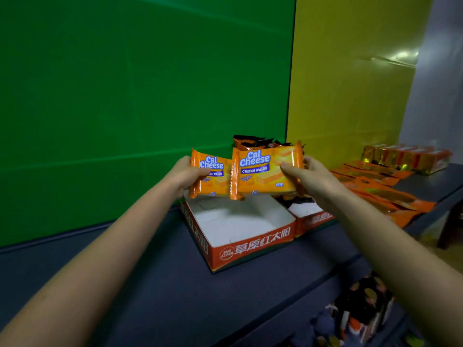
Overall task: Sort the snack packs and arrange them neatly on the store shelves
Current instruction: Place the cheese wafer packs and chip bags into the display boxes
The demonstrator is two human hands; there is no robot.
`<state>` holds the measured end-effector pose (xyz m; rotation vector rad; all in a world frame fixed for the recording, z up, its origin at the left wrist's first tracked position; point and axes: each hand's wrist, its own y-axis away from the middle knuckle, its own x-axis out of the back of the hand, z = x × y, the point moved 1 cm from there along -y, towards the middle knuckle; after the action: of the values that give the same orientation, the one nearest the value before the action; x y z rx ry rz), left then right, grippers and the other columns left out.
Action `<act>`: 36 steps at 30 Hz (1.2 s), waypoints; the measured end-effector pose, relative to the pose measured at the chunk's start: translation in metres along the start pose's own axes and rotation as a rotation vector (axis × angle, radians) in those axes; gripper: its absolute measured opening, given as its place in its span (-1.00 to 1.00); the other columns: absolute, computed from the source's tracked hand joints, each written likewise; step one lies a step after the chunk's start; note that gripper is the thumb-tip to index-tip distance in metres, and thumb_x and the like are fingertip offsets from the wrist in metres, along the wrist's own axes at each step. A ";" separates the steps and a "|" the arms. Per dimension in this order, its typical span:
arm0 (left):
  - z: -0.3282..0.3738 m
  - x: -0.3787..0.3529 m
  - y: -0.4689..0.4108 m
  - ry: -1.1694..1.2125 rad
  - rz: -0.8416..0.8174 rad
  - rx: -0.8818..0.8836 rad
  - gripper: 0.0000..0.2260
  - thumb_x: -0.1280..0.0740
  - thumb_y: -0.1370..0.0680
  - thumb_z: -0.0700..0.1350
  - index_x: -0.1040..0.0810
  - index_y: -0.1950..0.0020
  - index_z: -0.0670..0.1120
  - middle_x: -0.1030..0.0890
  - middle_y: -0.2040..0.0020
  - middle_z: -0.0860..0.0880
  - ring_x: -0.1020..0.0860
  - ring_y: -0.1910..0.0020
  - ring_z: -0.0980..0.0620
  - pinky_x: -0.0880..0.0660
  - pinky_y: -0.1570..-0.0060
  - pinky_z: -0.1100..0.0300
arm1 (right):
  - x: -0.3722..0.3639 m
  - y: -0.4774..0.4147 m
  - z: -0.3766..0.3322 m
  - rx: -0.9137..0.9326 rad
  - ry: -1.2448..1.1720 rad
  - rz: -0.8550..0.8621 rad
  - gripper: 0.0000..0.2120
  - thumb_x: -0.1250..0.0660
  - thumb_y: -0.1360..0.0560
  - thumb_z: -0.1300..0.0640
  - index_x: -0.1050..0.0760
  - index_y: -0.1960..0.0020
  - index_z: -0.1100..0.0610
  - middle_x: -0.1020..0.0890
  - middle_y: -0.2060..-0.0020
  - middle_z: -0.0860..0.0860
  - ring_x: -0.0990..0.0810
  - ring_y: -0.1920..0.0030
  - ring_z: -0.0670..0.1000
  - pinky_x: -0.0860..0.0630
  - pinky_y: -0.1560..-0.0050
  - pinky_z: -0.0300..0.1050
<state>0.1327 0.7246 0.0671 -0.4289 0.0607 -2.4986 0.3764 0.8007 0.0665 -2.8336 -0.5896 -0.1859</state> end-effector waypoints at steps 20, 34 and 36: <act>-0.007 -0.002 -0.024 -0.887 0.376 -0.065 -0.57 -0.46 -0.36 -0.15 -0.44 -0.17 -0.20 -0.58 -0.08 -0.22 -0.51 -0.07 -0.22 -0.42 0.01 0.03 | -0.055 -0.080 0.023 0.213 0.193 -0.428 -0.60 -0.27 -0.55 0.10 -0.23 -0.30 0.18 -0.55 -0.19 0.13 -0.59 -0.13 0.10 -0.55 -0.15 0.05; -0.021 0.030 -0.012 -0.937 0.400 -0.267 -0.74 -0.32 -0.48 -0.25 -0.59 -0.15 -0.16 -0.63 -0.15 -0.12 -0.55 -0.16 -0.12 -0.42 -0.21 0.01 | -0.093 -0.094 0.018 0.439 0.802 -0.355 -0.54 -0.40 -0.45 0.05 -0.36 -0.23 0.23 -0.51 -0.19 0.15 -0.49 -0.18 0.17 -0.39 -0.01 -0.10; -0.022 0.031 -0.008 -0.946 0.477 -0.273 -0.76 -0.28 -0.52 -0.23 -0.58 -0.17 -0.17 -0.60 -0.18 -0.13 -0.51 -0.18 -0.13 -0.39 -0.22 0.01 | -0.097 -0.095 0.018 0.470 0.811 -0.316 -0.51 -0.41 -0.44 0.06 -0.33 -0.25 0.22 -0.51 -0.18 0.16 -0.49 -0.18 0.19 -0.42 -0.06 -0.05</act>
<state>0.0971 0.7125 0.0562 -1.4645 0.1083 -1.6271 0.2513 0.8533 0.0520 -1.9570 -0.7409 -1.0308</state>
